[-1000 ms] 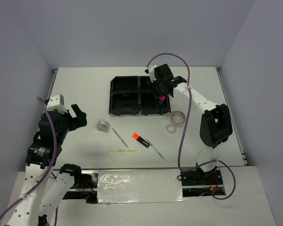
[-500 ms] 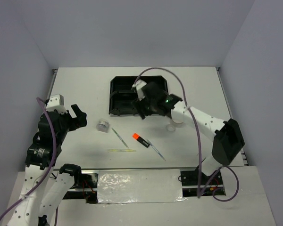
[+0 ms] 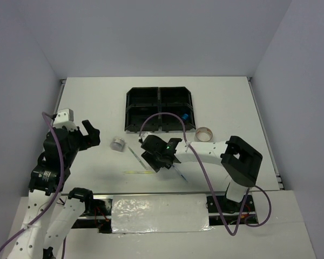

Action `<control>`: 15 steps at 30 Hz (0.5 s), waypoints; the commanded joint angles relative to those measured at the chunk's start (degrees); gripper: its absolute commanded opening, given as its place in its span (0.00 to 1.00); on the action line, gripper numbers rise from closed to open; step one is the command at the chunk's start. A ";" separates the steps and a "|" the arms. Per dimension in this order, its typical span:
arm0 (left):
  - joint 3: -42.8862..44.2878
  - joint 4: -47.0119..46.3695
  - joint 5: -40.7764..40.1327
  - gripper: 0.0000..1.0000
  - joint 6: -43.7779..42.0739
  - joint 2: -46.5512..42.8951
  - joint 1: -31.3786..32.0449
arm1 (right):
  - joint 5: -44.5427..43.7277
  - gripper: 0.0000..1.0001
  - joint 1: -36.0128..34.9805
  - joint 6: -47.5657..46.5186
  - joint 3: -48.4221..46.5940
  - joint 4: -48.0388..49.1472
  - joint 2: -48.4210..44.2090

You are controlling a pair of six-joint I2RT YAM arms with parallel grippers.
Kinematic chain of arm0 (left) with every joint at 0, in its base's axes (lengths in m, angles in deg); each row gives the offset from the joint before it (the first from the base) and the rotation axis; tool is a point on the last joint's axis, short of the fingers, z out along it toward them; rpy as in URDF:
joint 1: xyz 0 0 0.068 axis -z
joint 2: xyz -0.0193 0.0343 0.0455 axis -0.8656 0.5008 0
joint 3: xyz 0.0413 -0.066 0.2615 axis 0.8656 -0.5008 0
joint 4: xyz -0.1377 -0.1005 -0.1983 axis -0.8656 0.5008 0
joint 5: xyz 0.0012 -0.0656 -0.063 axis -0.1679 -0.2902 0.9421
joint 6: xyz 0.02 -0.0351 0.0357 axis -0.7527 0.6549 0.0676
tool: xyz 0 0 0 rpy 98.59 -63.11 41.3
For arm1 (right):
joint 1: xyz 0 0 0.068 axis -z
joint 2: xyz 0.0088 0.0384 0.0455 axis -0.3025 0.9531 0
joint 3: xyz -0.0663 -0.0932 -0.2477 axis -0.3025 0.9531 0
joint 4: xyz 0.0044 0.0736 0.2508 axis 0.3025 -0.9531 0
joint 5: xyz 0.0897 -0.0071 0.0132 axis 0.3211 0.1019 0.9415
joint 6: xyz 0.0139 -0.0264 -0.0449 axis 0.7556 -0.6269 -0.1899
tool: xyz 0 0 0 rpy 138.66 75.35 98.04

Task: Sort the stationery into containers
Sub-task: Pick up the pen from the center of the board.

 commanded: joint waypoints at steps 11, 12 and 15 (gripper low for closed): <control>-0.23 -2.13 -1.38 0.99 -0.90 -0.77 1.71 | -1.87 0.62 1.18 -2.87 -3.61 4.15 7.61; -0.15 -2.13 -1.30 0.99 -0.90 -0.68 1.88 | -2.05 0.61 1.79 -2.96 -3.70 4.59 8.14; -0.24 -2.22 -1.21 0.99 -0.90 -0.50 2.06 | -1.35 0.60 2.58 -3.31 -3.35 5.65 8.77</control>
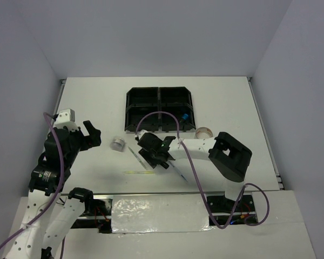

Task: Sort the stationery into containers
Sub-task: Pick up the pen from the center of the board, then place the pen in the storage box.

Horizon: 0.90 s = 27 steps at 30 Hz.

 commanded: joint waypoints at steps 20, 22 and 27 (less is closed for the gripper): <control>0.05 -2.20 -0.53 0.99 -0.92 -0.50 0.99 | 6.02 0.12 11.35 -17.05 -2.00 2.24 -14.24; -0.04 -2.20 -0.45 0.99 -1.01 -0.50 0.99 | 10.66 0.12 16.27 -22.77 -4.09 1.98 -14.16; -0.04 -2.37 -0.09 0.99 -1.09 -0.41 0.99 | 8.59 0.11 24.61 -29.37 -15.85 -2.75 -6.63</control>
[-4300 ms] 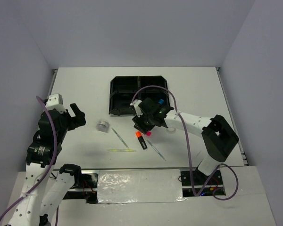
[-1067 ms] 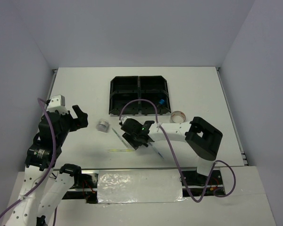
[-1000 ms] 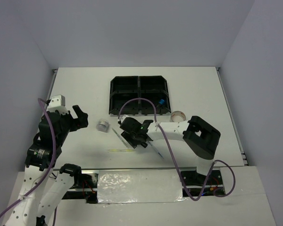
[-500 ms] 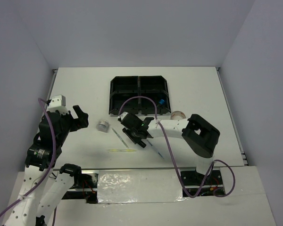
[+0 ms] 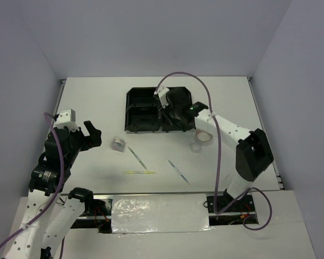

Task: Sort the stationery into containers
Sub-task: Place the pen in the storage box.

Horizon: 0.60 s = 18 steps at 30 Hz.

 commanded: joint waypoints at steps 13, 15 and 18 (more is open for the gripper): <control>0.14 -2.64 1.31 0.99 -1.51 -0.06 0.29 | -1.80 0.58 6.68 -8.56 -25.68 -13.85 17.74; 0.05 -2.64 1.31 0.99 -1.51 -0.06 0.29 | 0.31 0.68 6.68 -6.98 -21.82 -10.87 13.35; -0.04 -2.73 1.31 0.99 -1.51 -0.15 0.29 | 1.64 0.84 6.60 -4.26 -16.99 -8.15 6.69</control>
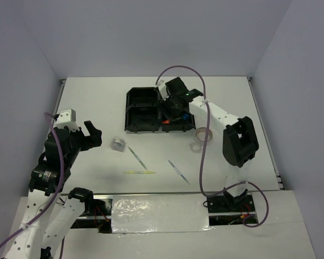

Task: Sort the stationery into containers
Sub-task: Place the pen in the storage box, then pick up the stationery from the center of the board.

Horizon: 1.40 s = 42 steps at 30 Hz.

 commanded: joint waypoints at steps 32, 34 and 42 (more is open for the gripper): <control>-0.13 -2.33 -0.35 0.99 -1.05 -1.32 1.52 | -1.68 0.57 24.41 38.47 42.86 17.06 -21.51; -0.13 -2.33 -0.44 0.99 -1.05 -1.23 1.61 | -2.29 0.50 24.58 38.47 41.81 16.71 -19.57; -0.04 -2.24 -0.53 0.99 -1.05 -1.23 2.05 | -9.94 0.12 24.41 40.41 42.15 13.55 -29.89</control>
